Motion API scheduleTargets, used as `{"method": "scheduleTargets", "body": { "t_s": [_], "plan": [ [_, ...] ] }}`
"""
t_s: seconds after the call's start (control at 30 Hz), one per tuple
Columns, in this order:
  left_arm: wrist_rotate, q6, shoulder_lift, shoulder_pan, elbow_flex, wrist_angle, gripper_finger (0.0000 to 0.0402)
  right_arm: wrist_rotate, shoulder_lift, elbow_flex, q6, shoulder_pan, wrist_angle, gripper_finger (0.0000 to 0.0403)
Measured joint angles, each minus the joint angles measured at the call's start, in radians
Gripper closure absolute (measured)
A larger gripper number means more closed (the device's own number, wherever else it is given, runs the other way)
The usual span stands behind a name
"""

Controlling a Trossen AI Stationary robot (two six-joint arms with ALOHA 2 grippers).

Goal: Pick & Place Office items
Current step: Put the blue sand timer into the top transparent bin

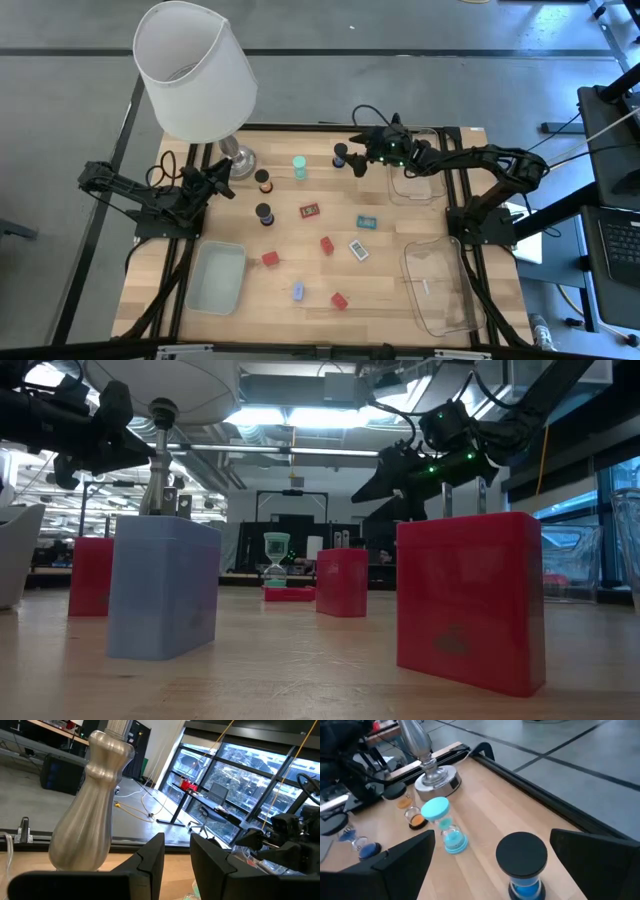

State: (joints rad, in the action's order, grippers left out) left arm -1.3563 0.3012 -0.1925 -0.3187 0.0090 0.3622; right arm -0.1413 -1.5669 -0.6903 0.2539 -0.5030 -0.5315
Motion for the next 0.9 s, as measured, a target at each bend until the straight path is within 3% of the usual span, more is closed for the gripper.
{"method": "scheduleTargets", "body": {
  "t_s": [0.27,0.57,0.73,0.9],
  "plan": [
    [0.0,0.0,0.0,0.0,0.0,0.0,0.0313,0.168,0.0,0.0,0.102,0.0,0.01,0.0003],
    [0.0,0.0,0.0,0.0,0.0,0.0,0.0313,0.278,-0.009,0.0,0.206,0.028,0.065,0.0003],
    [0.0,0.0,0.0,0.0,0.0,0.0,0.0313,0.308,-0.054,-0.017,0.253,0.049,0.085,0.0003],
    [0.0,0.0,0.0,0.0,0.0,0.0,0.0313,0.31,-0.109,-0.126,0.258,0.046,0.208,0.0003]
  ]
}}
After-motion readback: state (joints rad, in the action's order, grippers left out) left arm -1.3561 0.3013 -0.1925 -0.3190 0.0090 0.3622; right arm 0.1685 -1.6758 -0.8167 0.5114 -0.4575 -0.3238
